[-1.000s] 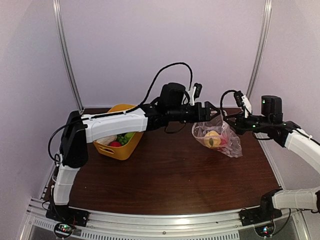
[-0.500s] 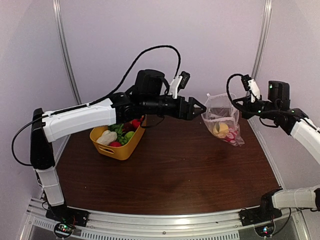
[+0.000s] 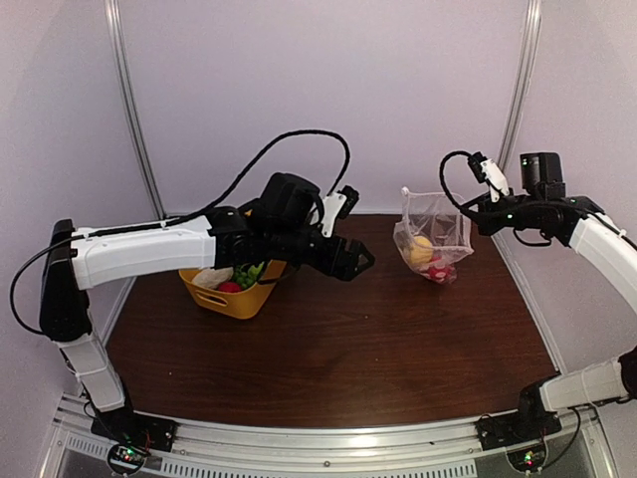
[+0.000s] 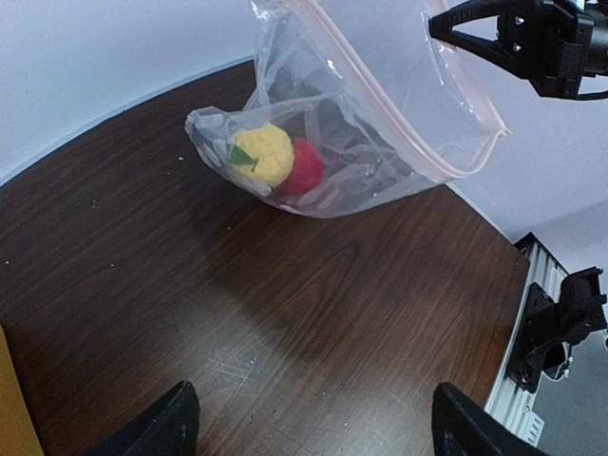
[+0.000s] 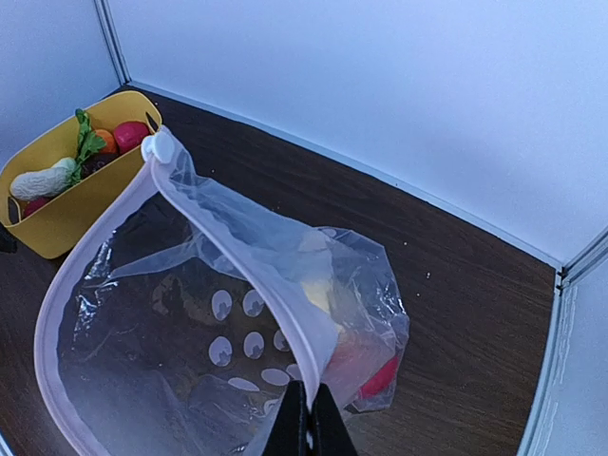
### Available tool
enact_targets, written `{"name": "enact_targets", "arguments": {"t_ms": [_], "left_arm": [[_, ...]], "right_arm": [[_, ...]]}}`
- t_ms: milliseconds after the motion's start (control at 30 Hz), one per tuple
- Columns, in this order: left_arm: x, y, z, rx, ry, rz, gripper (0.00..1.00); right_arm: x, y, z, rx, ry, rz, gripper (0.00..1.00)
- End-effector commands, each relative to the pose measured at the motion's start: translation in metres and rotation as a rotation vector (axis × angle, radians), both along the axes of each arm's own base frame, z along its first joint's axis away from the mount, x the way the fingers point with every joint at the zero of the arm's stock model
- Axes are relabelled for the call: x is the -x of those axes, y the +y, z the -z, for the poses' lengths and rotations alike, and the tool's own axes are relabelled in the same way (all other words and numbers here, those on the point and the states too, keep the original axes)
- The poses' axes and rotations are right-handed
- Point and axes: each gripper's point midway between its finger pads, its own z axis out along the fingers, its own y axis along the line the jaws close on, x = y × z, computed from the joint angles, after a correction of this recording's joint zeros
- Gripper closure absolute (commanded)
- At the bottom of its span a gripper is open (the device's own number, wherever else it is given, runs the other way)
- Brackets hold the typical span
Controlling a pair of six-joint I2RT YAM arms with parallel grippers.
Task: Place the food in the zip-top bag and seal the zipper
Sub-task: Adjust the zipper on the food storage bag.
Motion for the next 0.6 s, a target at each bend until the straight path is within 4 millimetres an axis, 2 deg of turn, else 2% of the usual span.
{"name": "enact_targets", "arguments": {"t_ms": [0, 133, 233, 467, 567], "left_arm": [[-0.005, 0.016, -0.028, 0.006, -0.082, -0.04, 0.14], [-0.017, 0.038, -0.025, -0.069, -0.138, -0.118, 0.14], [-0.028, 0.059, -0.022, -0.129, -0.152, -0.185, 0.14], [-0.056, 0.128, -0.002, -0.302, -0.172, -0.326, 0.13], [-0.062, 0.15, 0.004, -0.332, -0.143, -0.359, 0.13]], "right_arm": [[-0.003, -0.009, 0.007, 0.043, -0.004, 0.054, 1.0], [-0.007, -0.014, 0.016, 0.057, 0.024, 0.09, 1.0], [-0.015, -0.031, 0.009, 0.113, -0.01, 0.176, 1.0], [-0.035, -0.078, -0.054, 0.249, -0.176, 0.419, 1.0], [-0.042, -0.096, -0.068, 0.33, -0.204, 0.502, 1.0]]}}
